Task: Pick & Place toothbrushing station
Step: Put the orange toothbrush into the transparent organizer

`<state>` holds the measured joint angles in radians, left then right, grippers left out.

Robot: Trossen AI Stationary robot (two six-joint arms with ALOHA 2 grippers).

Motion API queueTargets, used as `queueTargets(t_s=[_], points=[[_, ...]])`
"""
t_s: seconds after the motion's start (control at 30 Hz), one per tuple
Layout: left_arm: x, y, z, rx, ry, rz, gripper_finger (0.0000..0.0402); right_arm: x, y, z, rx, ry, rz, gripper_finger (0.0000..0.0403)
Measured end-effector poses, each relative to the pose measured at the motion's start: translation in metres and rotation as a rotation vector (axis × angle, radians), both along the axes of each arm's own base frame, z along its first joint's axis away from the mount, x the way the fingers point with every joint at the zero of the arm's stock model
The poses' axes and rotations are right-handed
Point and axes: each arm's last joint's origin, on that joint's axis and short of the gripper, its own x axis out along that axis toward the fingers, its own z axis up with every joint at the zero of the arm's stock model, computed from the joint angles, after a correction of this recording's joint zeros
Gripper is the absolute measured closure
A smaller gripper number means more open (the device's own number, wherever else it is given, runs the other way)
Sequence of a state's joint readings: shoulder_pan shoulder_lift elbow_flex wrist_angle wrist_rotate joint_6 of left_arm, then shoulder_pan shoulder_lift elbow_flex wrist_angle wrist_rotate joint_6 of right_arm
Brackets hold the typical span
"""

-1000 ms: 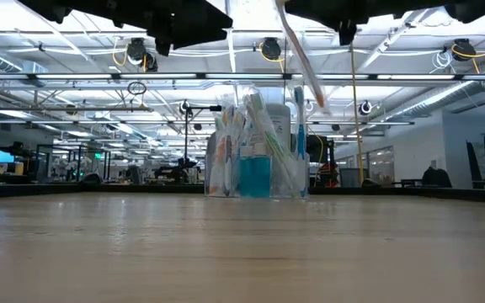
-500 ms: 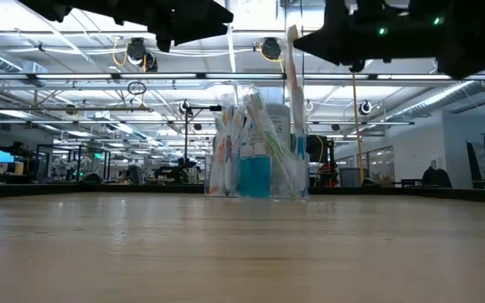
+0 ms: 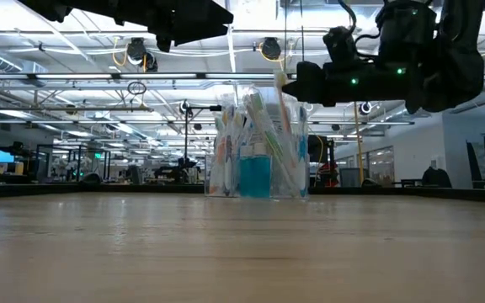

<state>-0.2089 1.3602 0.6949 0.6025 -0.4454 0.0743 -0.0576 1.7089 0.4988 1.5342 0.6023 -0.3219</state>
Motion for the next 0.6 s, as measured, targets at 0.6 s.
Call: queueTargets(t_s=[0.6], points=[[0.000,0.000,0.000,0.000,0.000,0.000,0.0227,0.002,0.023,-0.026,0.094,0.158,-0.147,0.0396]])
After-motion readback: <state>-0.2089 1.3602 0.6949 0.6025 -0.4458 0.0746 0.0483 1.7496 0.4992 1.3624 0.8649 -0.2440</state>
